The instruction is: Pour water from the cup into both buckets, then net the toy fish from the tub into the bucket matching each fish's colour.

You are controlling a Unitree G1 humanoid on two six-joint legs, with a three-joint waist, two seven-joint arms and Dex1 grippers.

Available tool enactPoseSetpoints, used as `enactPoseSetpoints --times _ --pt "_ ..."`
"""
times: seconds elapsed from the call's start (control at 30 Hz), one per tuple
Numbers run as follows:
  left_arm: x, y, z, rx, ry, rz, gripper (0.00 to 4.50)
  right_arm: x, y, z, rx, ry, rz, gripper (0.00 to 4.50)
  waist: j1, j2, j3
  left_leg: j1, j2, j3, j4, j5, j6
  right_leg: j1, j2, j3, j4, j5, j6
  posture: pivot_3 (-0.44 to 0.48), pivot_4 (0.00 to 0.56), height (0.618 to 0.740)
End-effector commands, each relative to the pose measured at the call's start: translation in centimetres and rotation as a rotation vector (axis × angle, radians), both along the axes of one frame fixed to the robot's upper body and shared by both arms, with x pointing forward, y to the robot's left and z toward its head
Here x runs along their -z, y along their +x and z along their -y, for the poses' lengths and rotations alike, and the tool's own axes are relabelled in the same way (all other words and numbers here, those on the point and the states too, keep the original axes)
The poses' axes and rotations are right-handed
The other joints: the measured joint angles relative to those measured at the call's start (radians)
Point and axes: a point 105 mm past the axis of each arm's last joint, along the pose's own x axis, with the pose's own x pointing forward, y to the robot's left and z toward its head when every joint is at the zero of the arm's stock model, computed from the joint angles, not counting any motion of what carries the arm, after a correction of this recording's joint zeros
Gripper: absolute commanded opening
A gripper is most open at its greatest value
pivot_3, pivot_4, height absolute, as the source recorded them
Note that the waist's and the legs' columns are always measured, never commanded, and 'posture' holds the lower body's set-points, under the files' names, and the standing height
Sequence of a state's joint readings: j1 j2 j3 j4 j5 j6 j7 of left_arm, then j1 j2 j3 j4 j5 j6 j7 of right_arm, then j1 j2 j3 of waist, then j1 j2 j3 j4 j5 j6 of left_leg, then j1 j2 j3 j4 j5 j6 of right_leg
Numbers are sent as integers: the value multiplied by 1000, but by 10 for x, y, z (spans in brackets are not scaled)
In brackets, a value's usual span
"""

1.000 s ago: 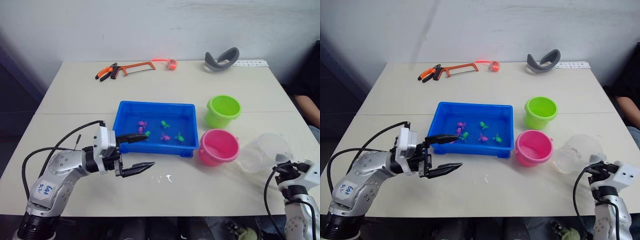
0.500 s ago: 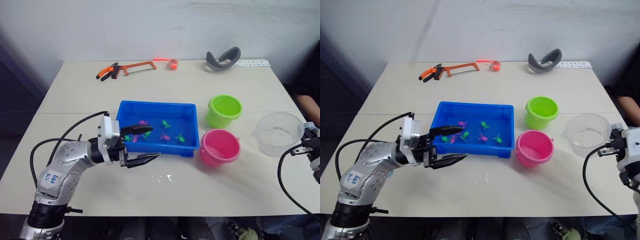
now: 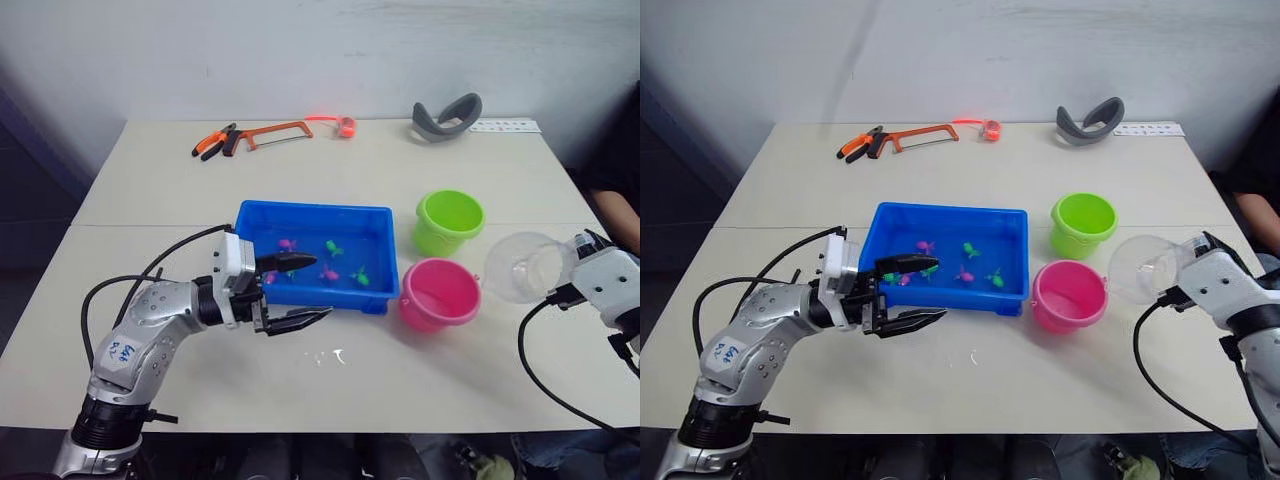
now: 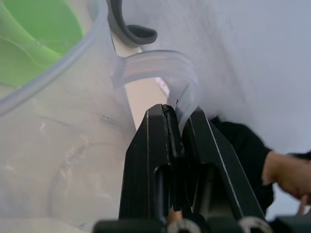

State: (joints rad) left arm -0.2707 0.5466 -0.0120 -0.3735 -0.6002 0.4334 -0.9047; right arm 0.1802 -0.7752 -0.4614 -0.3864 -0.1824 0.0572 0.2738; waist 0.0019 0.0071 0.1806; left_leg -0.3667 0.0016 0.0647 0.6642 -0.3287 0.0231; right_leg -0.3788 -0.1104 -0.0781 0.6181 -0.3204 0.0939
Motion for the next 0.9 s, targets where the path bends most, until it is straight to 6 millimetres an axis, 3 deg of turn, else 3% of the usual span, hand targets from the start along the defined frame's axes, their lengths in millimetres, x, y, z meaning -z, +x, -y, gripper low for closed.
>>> enactPoseSetpoints --times 0.03,0.57,0.9 --pt "-2 -1 2 2 -8 25 4500 -14 2 -11 -34 -78 74 46 -1 0 0 0 0 0 0 1 -1 0 0 0 0 0 0 0 150 740" --pt "1 0 5 -4 -20 21 4500 -16 11 -37 -112 -273 139 46 -1 -1 1 0 0 -1 0 2 -1 0 1 0 1 0 0 0 150 740" --pt "0 1 5 -14 -21 28 4500 -13 14 -39 -127 -395 196 46 -2 -2 1 0 0 0 0 2 -2 0 1 0 1 0 0 0 150 740"
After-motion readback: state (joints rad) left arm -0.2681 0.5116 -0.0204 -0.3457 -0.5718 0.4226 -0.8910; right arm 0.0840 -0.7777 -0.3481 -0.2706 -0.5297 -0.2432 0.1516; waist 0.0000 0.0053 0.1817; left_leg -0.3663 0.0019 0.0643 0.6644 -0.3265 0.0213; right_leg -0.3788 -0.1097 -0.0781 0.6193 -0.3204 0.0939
